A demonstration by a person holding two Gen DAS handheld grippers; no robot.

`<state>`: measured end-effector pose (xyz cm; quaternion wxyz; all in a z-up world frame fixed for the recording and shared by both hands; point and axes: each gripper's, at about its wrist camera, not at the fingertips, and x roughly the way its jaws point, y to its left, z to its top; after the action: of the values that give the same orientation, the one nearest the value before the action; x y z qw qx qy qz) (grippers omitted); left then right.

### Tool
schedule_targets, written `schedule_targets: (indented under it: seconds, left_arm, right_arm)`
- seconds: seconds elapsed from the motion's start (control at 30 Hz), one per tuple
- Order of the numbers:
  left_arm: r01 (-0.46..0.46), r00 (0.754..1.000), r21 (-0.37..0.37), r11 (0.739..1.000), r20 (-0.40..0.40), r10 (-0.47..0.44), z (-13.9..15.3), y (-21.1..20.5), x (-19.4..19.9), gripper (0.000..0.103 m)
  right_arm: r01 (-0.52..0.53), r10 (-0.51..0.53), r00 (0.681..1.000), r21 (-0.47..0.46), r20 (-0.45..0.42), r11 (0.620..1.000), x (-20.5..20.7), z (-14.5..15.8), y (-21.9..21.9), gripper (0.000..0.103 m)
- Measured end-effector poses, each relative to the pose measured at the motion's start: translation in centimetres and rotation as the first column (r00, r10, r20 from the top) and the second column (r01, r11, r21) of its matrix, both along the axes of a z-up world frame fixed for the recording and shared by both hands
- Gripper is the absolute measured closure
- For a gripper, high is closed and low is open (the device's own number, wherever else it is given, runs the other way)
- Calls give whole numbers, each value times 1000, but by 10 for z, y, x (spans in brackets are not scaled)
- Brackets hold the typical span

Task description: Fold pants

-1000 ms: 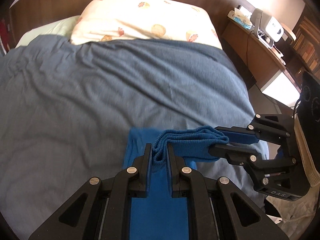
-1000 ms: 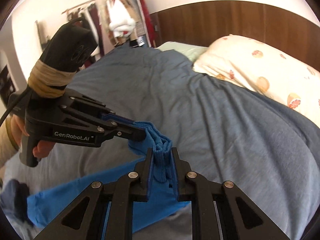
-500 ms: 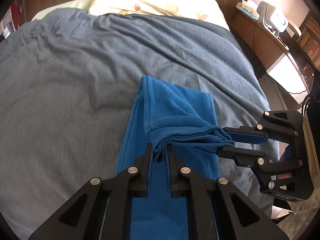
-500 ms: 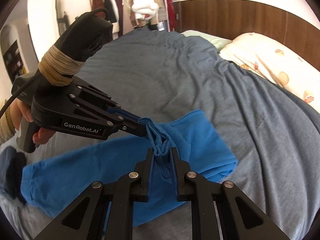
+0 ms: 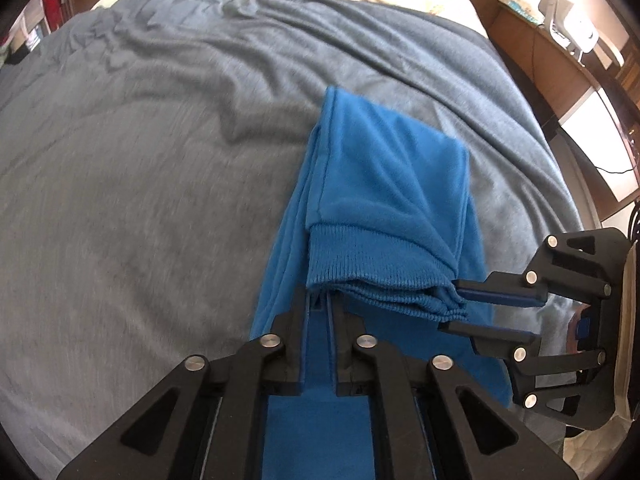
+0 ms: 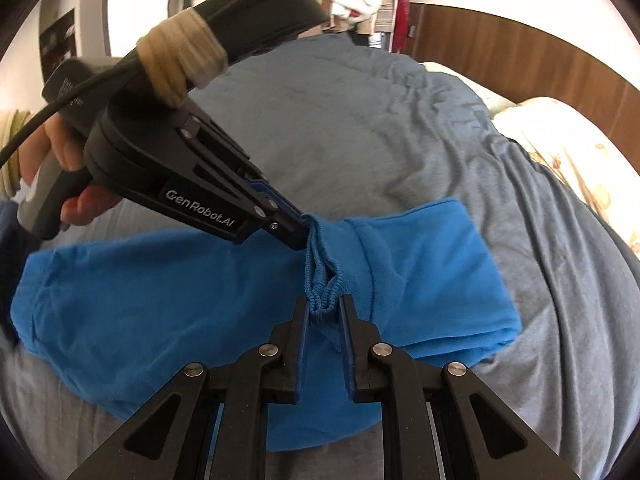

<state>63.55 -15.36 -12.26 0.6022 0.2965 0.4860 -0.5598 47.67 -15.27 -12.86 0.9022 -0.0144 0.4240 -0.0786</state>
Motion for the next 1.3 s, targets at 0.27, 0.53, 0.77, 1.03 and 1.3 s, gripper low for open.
schedule_targets:
  seconds: [0.27,0.53,0.77,1.03,1.3]
  left_arm:
    - [-65,998,18,998,19,65,0,18,8,97]
    - [-59,998,-28,998,-21,59,14,7,-4,94]
    - [-39,999,12,999,-5,39,-3,-11,-15,89]
    - [-117,993,32,993,21,117,-3,0,-10,89]
    - [-247,966,-90,965,62,253,58,34,-21,75]
  right_arm:
    - [-37,36,998,-25,-55,999,4,-15,13,87]
    - [-63,64,993,19,-96,998,1,-25,18,88]
    - [-71,72,993,19,-90,997,0,-24,14,87]
    - [-1,4,997,45,-73,999,-9,-14,1,74]
    - [170,-175,984,103,36,980,-31,29,-32,58]
